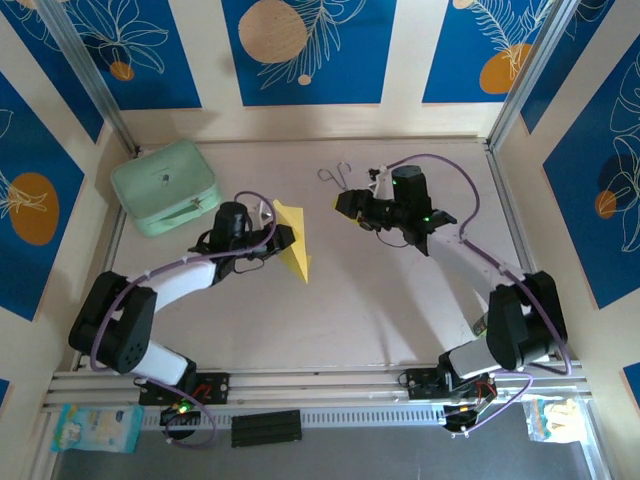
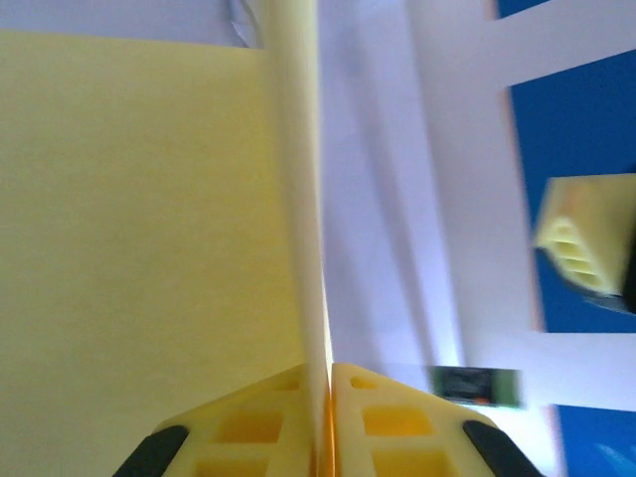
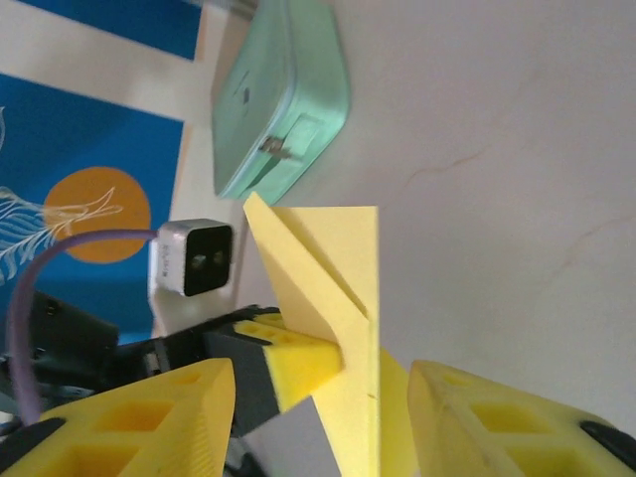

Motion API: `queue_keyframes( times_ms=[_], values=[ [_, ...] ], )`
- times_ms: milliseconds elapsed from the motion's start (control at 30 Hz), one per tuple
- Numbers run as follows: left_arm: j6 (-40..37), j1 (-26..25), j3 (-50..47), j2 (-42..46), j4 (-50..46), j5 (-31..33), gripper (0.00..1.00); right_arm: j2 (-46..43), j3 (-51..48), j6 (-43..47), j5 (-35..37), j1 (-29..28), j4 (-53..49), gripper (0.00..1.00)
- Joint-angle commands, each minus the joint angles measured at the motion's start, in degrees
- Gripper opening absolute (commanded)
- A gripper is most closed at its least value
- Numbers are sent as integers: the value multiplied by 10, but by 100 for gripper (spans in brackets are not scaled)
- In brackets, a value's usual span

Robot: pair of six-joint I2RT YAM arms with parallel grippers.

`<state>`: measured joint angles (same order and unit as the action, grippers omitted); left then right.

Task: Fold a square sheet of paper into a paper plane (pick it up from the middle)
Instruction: Turn over the paper at the center of the table.

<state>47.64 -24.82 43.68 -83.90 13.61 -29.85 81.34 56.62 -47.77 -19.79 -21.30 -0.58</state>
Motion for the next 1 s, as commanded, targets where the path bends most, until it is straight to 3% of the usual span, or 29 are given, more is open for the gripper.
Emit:
queue_keyframes(
  times_ms=[0, 133, 267, 500, 733, 967],
  values=[
    [-183, -7, 95, 28, -286, 136, 13, -40, -19, 76, 89, 6, -89, 55],
    [-275, -29, 176, 9, -428, 284, 12, -74, -33, 99, 138, 9, -112, 60],
    [-328, -67, 242, -34, -519, 472, 12, -91, -45, 99, 161, 16, -123, 61],
    [-400, -136, 320, -148, -571, 691, 13, -99, -56, 88, 172, 24, -135, 61],
    [-416, -168, 365, -260, -562, 751, 11, -113, -68, 82, 182, 31, -139, 61],
    [-399, -187, 396, -340, -546, 731, 10, -124, -78, 83, 184, 45, -153, 61]
  ],
)
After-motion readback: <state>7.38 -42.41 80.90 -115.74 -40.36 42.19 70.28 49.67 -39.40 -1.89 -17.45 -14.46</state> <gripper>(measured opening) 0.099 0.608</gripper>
